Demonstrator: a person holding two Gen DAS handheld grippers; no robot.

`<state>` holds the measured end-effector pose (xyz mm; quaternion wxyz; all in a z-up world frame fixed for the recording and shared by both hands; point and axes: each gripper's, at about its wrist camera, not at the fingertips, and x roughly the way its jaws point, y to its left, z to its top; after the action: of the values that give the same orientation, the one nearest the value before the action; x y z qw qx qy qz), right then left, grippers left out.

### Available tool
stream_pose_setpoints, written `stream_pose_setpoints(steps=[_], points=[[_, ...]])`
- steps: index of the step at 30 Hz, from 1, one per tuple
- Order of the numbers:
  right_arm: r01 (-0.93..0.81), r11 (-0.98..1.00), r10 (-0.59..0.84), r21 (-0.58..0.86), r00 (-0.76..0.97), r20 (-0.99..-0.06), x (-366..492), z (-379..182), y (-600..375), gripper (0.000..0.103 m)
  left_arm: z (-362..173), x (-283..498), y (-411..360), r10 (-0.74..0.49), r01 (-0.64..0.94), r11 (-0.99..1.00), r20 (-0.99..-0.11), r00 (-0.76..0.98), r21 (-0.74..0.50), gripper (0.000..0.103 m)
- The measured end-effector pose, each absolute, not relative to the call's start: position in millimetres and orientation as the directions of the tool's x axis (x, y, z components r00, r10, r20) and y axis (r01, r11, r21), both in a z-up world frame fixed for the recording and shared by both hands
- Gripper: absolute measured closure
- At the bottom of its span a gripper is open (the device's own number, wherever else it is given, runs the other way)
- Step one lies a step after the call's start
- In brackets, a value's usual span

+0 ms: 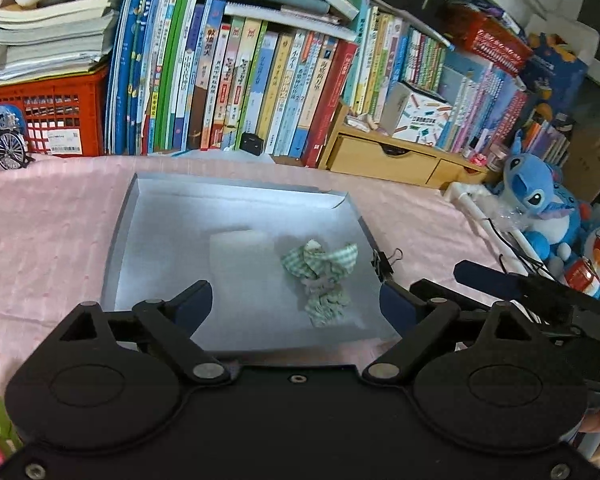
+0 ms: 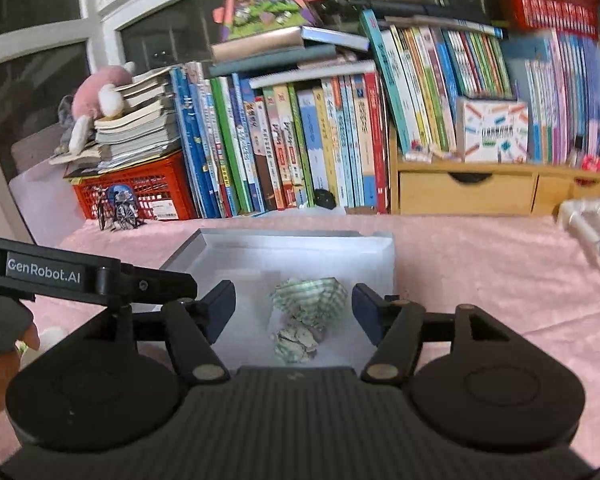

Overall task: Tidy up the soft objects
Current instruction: 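Move both open tools away from the tray back toward the table objects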

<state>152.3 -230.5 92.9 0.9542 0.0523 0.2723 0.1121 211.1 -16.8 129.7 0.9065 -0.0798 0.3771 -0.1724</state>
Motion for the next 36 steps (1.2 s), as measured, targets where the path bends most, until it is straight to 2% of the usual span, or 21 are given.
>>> stream_pose_setpoints(steps=[19,28,36], points=[[-0.257,0.964,0.259,0.063,0.872,-0.415,59,95,-227,0.019,112,109,4,-0.390,0.296,0.920,-0.520,0.760,-0.257,0.010],[-0.208,0.975,0.220,0.074,0.903,-0.370,26,77,-236,0.018,91,59,13,-0.354,0.282,0.934,-0.468,0.810,-0.218,0.009],[-0.170,0.984,0.178,0.052,0.923,-0.341,3,57,-237,0.016,62,23,20,-0.256,0.202,0.964,-0.387,0.886,-0.174,0.004]])
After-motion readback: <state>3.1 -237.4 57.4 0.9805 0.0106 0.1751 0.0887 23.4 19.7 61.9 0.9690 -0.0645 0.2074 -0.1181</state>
